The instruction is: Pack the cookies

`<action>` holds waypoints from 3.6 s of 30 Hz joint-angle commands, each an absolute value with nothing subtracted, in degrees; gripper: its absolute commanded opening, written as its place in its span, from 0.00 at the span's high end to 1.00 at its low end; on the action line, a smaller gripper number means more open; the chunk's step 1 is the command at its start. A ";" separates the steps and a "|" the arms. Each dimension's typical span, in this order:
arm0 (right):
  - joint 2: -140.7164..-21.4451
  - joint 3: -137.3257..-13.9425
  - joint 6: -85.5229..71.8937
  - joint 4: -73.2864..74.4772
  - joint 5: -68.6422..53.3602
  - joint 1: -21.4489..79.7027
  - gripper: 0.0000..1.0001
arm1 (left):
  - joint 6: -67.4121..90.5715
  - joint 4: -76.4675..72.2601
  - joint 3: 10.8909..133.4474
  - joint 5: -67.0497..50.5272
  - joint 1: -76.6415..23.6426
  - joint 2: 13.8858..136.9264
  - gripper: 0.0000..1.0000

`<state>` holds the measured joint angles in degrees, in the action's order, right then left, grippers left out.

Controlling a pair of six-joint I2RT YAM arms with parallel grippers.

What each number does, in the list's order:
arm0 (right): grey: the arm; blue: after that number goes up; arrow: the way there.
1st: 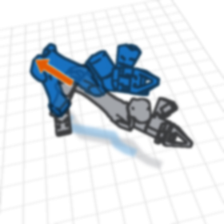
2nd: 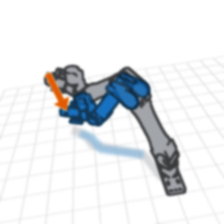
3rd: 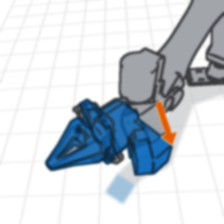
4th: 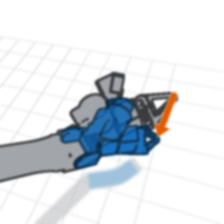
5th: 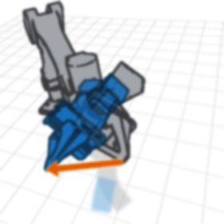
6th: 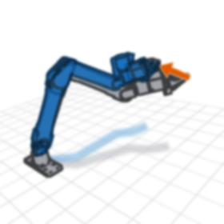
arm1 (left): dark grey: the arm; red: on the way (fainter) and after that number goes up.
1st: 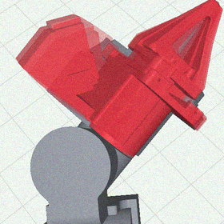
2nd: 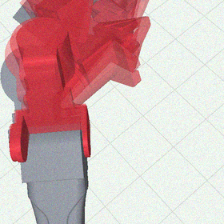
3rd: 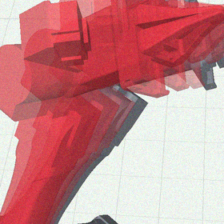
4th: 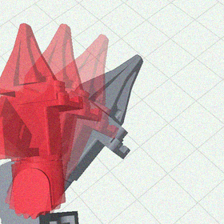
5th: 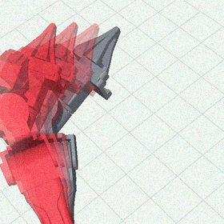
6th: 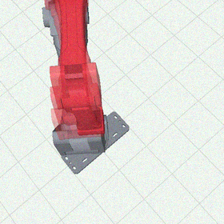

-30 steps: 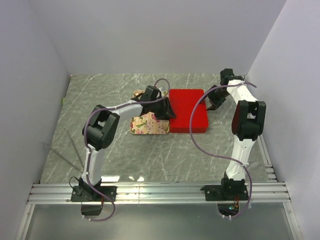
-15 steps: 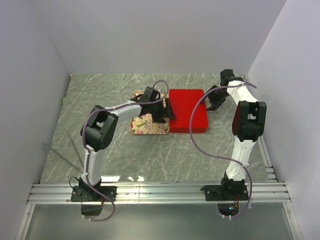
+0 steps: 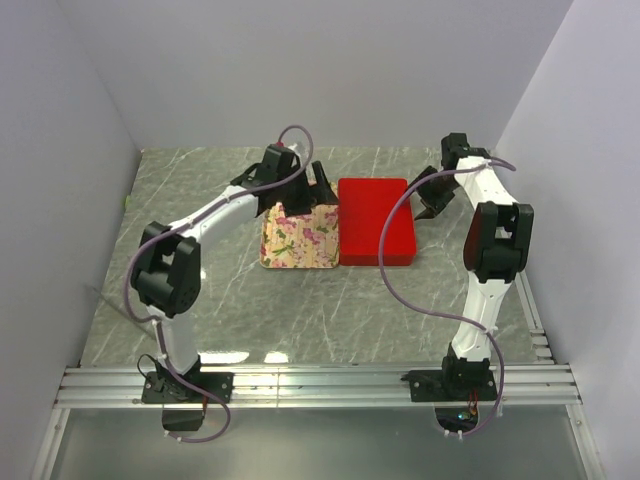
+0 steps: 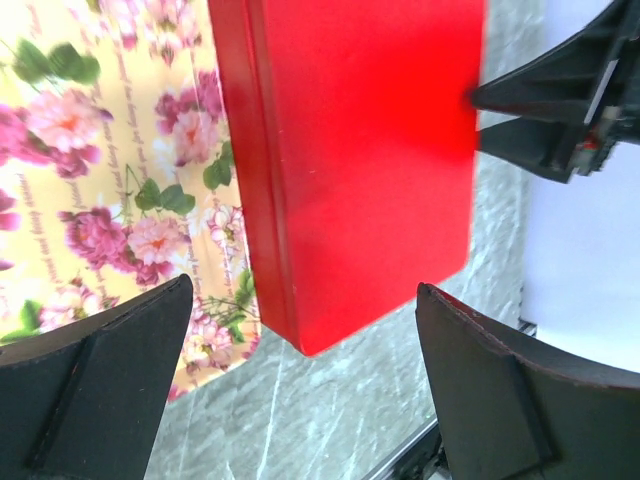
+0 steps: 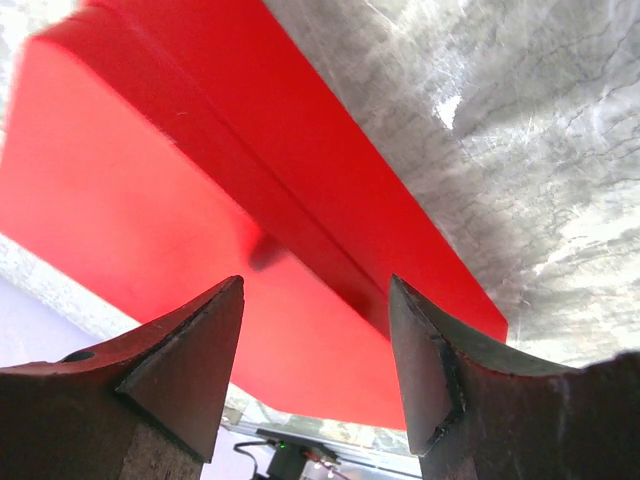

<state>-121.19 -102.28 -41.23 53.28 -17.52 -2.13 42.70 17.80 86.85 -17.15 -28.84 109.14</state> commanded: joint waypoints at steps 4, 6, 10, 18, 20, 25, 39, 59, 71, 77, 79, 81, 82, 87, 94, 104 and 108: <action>-115.68 -108.28 -38.58 57.30 -13.72 -2.20 0.33 | 42.01 21.17 88.68 -12.76 -26.37 100.12 0.01; -112.78 -108.46 -38.32 57.48 -12.58 -2.20 0.33 | 41.22 22.23 88.59 -11.61 -25.67 98.53 0.01; -104.43 -106.09 -38.41 56.69 -11.43 -1.67 0.33 | 38.33 23.02 87.80 -8.01 -24.17 93.18 0.01; -78.10 -90.28 -37.53 47.92 -11.78 11.58 0.35 | 31.21 31.11 87.98 11.73 -23.55 80.61 0.01; -72.10 -83.70 -36.74 42.56 -9.33 15.01 0.35 | 29.89 30.41 85.26 15.45 -23.38 75.17 0.00; -47.06 -64.37 -37.18 21.00 -0.10 24.43 0.05 | 24.62 19.72 69.82 28.45 -23.47 60.16 0.01; -26.87 -44.46 -37.86 22.03 19.93 25.05 0.01 | 14.24 -15.81 18.48 43.33 -22.07 34.37 0.05; -23.73 -30.42 -17.85 4.41 20.22 25.05 0.00 | 15.65 -56.94 10.70 24.27 -2.37 66.07 0.01; -36.00 -14.86 -2.03 -23.89 19.60 21.54 0.00 | 10.45 -71.92 13.53 15.82 -2.20 84.12 0.01; -51.03 -11.69 -1.23 -41.72 14.16 13.02 0.00 | 10.55 -71.54 13.45 15.82 -2.20 83.84 0.00; -54.48 -11.25 -1.93 -48.76 12.92 9.86 0.00 | 10.72 -70.58 13.53 15.65 -2.20 83.50 0.00; -58.87 -10.64 -4.21 -53.93 12.40 8.18 0.00 | 10.63 -71.10 13.53 15.73 -2.20 83.67 0.01; -60.10 -10.72 -4.22 -55.10 11.96 6.96 0.00 | 10.72 -70.67 13.54 15.65 -2.20 83.58 0.00; -67.49 -8.35 -2.82 -64.50 8.27 5.71 0.00 | 10.63 -70.84 13.45 15.65 -2.20 83.67 0.01; -74.97 -12.83 -4.04 -63.45 7.12 3.52 0.00 | 10.63 -70.84 13.54 15.65 -2.20 83.58 0.01; -74.36 -12.48 -3.96 -63.55 7.29 3.60 0.00 | 10.63 -70.84 13.54 15.73 -2.20 83.58 0.01; -74.44 -12.48 -3.96 -63.63 7.30 3.60 0.00 | 10.63 -70.84 13.62 15.73 -2.20 83.58 0.01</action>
<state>-75.09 -10.83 -3.57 -60.36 6.44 3.86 11.22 -67.51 13.45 16.75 -2.33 84.27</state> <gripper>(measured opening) 0.997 0.995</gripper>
